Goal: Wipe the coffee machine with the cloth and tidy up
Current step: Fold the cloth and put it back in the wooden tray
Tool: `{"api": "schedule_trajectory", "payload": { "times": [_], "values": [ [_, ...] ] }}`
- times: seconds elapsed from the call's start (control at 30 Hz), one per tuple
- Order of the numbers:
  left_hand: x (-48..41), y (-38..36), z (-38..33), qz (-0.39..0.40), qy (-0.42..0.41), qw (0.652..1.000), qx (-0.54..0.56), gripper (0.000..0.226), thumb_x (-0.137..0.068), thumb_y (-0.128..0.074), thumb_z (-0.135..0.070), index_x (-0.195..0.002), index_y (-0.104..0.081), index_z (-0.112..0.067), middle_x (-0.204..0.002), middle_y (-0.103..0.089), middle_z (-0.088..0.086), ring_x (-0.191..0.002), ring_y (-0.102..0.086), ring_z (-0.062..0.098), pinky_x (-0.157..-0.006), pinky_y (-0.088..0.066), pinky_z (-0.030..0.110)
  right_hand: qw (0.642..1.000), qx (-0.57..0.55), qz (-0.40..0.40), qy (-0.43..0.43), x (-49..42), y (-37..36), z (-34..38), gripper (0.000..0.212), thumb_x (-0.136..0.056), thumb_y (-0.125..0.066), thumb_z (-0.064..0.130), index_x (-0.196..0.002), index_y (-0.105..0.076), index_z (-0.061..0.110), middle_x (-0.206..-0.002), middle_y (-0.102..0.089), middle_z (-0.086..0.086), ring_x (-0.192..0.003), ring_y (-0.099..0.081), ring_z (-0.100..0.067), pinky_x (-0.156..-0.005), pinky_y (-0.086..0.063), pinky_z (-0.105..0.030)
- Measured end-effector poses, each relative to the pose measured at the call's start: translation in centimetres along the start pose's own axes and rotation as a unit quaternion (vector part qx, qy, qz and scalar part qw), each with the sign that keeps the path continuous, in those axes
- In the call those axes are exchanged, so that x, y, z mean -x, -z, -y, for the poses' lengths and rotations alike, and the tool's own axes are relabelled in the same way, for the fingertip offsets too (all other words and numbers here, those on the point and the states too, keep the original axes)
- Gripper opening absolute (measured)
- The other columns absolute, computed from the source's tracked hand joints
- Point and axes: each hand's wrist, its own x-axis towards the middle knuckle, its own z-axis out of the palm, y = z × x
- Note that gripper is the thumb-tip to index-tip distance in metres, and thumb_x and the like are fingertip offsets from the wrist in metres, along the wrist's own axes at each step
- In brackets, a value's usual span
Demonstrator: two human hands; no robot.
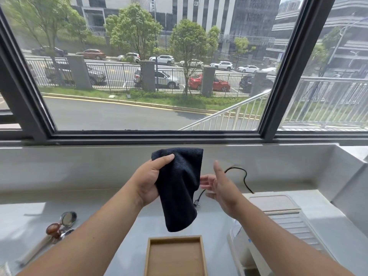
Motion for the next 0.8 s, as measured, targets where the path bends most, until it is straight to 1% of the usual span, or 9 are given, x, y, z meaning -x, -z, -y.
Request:
{"api": "schedule_trajectory", "payload": {
  "times": [0.1,0.2,0.27,0.33,0.4,0.5,0.6,0.67,0.8],
  "values": [
    [-0.2,-0.3,0.0,-0.002,0.008,1.000,0.009,0.041,-0.085,-0.075,-0.020,-0.120,-0.075,0.002,-0.114,-0.077,0.022,-0.093,-0.078,0.032,-0.073,-0.064,0.038,0.988,-0.047,0.144,-0.003,0.3,-0.9,0.4,0.101,-0.090,-0.012,0.088,-0.138,-0.066,0.017,-0.138,-0.069,-0.005,-0.137,-0.056,-0.028,-0.118,-0.035,-0.048],
    [-0.4,0.0,0.1,-0.007,0.026,1.000,-0.009,0.044,-0.089,-0.073,-0.021,-0.125,-0.072,0.004,-0.119,-0.075,0.024,-0.099,-0.076,0.035,-0.078,-0.065,0.041,0.975,-0.087,0.204,0.025,0.9,-1.8,1.9,0.072,-0.099,-0.038,0.069,-0.143,-0.061,0.017,-0.138,-0.068,-0.012,-0.129,-0.062,-0.031,-0.109,-0.048,-0.048],
    [-0.4,0.3,0.2,-0.008,0.036,0.999,-0.019,0.042,-0.093,-0.071,-0.021,-0.127,-0.071,0.004,-0.122,-0.074,0.025,-0.101,-0.076,0.036,-0.079,-0.065,0.041,0.971,-0.104,0.214,0.036,1.1,-2.0,2.8,0.053,-0.098,-0.059,0.046,-0.139,-0.063,0.012,-0.124,-0.071,-0.010,-0.110,-0.068,-0.025,-0.091,-0.057,-0.038],
    [-0.5,0.6,0.3,-0.011,0.044,0.999,-0.026,0.040,-0.095,-0.069,-0.021,-0.126,-0.071,0.004,-0.120,-0.075,0.025,-0.098,-0.077,0.035,-0.075,-0.065,0.040,0.970,-0.106,0.215,0.046,0.9,-2.2,3.2,0.046,-0.096,-0.067,0.029,-0.137,-0.063,0.007,-0.119,-0.072,-0.008,-0.102,-0.068,-0.022,-0.081,-0.055,-0.030],
    [-0.5,0.9,0.4,-0.011,0.048,0.998,-0.040,0.039,-0.097,-0.067,-0.021,-0.127,-0.070,0.003,-0.121,-0.075,0.025,-0.100,-0.077,0.035,-0.075,-0.065,0.040,0.970,-0.111,0.209,0.047,0.7,-2.4,3.2,0.041,-0.095,-0.069,0.018,-0.134,-0.065,0.006,-0.120,-0.073,-0.010,-0.105,-0.070,-0.023,-0.083,-0.057,-0.030],
    [-0.6,1.4,0.5,0.000,0.053,0.996,-0.069,0.038,-0.099,-0.063,-0.018,-0.130,-0.068,0.002,-0.127,-0.073,0.025,-0.110,-0.073,0.038,-0.089,-0.063,0.043,0.978,-0.102,0.175,0.047,0.1,-2.7,3.0,0.033,-0.099,-0.064,0.008,-0.131,-0.069,0.006,-0.130,-0.072,-0.019,-0.112,-0.069,-0.027,-0.092,-0.054,-0.035],
    [-0.6,2.0,0.6,0.003,0.057,0.992,-0.109,0.035,-0.099,-0.060,-0.014,-0.130,-0.069,0.000,-0.129,-0.071,0.025,-0.120,-0.069,0.041,-0.105,-0.054,0.049,0.984,-0.079,0.147,0.062,-0.2,-2.6,2.9,0.030,-0.100,-0.061,0.004,-0.129,-0.069,0.006,-0.128,-0.072,-0.019,-0.108,-0.071,-0.026,-0.089,-0.055,-0.033],
    [-0.6,2.4,0.6,0.006,0.053,0.992,-0.116,0.035,-0.098,-0.060,-0.011,-0.131,-0.069,-0.001,-0.130,-0.070,0.025,-0.119,-0.069,0.041,-0.107,-0.053,0.049,0.983,-0.086,0.148,0.073,-0.2,-2.7,3.0,0.034,-0.098,-0.064,0.004,-0.131,-0.067,0.011,-0.124,-0.075,-0.014,-0.107,-0.071,-0.025,-0.086,-0.056,-0.032],
    [-0.8,2.9,0.5,0.030,0.054,0.994,-0.096,0.040,-0.095,-0.061,-0.011,-0.132,-0.068,0.001,-0.133,-0.068,0.027,-0.118,-0.068,0.041,-0.107,-0.053,0.050,0.977,-0.074,0.189,0.065,0.1,-3.1,3.0,0.036,-0.092,-0.068,0.020,-0.127,-0.072,0.023,-0.115,-0.075,-0.003,-0.099,-0.069,-0.016,-0.082,-0.054,-0.031]
  ]
}}
